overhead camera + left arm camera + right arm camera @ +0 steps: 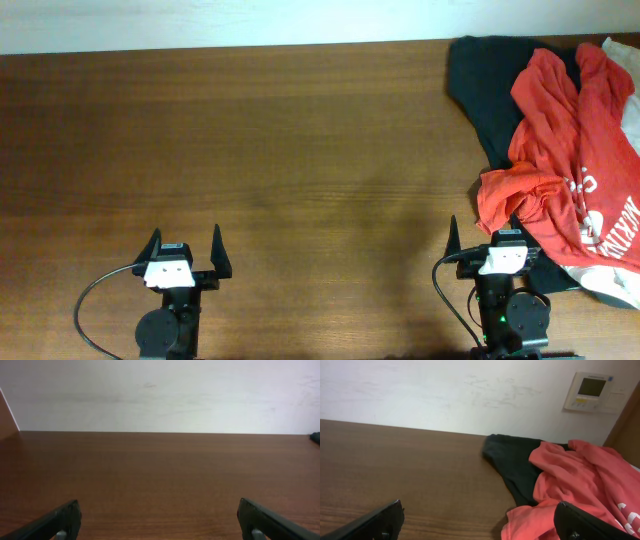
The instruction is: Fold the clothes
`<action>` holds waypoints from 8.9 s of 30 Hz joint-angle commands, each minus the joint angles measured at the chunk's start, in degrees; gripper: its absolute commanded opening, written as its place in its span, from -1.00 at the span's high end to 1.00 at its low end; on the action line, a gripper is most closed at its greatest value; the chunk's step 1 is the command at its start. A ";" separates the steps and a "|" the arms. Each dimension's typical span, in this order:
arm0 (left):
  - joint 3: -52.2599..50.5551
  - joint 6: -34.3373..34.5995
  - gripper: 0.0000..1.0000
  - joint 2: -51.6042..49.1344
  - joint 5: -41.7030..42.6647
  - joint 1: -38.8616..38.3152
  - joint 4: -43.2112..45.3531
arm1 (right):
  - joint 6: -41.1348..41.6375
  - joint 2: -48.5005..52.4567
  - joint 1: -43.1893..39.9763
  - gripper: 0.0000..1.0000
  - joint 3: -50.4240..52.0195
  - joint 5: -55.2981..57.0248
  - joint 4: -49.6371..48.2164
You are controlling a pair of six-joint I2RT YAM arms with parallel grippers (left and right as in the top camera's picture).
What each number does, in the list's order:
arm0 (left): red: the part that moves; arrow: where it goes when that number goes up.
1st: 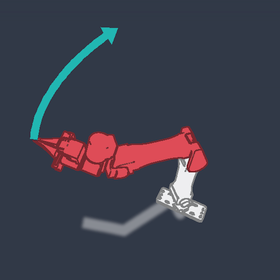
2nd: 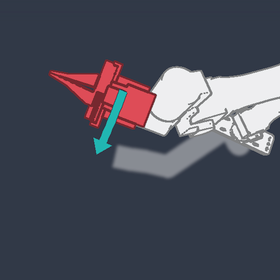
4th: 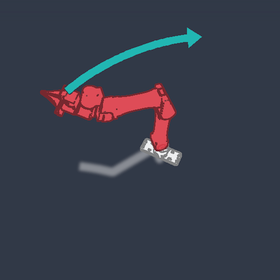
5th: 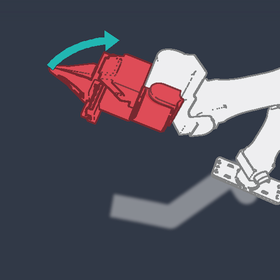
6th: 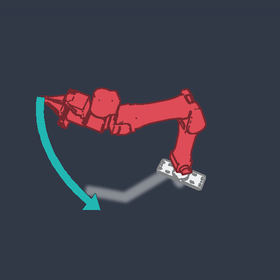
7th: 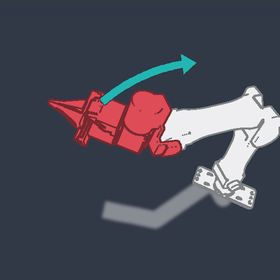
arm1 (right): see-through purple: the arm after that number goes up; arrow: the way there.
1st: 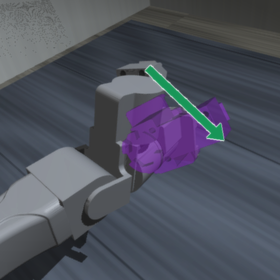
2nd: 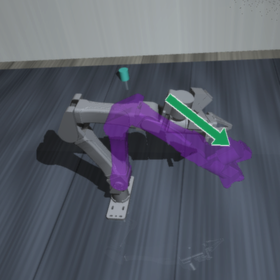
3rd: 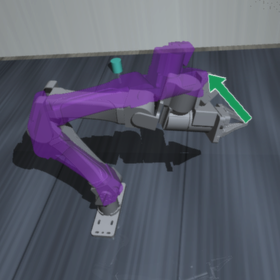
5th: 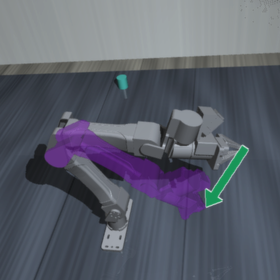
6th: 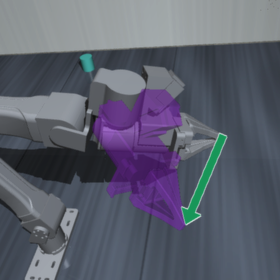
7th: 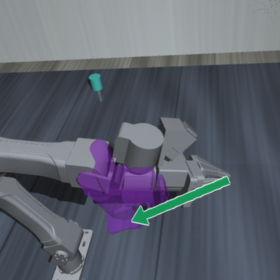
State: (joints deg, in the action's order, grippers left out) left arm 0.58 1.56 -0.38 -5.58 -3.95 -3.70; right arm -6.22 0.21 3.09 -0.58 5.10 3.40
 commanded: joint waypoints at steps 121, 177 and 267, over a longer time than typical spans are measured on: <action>58.62 0.20 -0.98 -67.76 12.07 0.26 -31.10 | 17.73 96.83 -24.17 -0.52 -67.36 1.51 34.73; 58.60 0.22 -0.98 -70.05 23.23 -0.57 -24.52 | 22.56 95.62 15.74 -0.97 -103.91 3.96 54.51; 56.11 28.65 1.00 -90.49 2.51 16.50 -50.18 | 16.94 99.73 -4.79 -0.97 -103.67 -14.95 72.89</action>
State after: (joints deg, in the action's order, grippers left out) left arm 55.33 36.73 -98.43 8.01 1.96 -50.13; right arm 11.27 97.17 -1.74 -103.72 -1.80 76.31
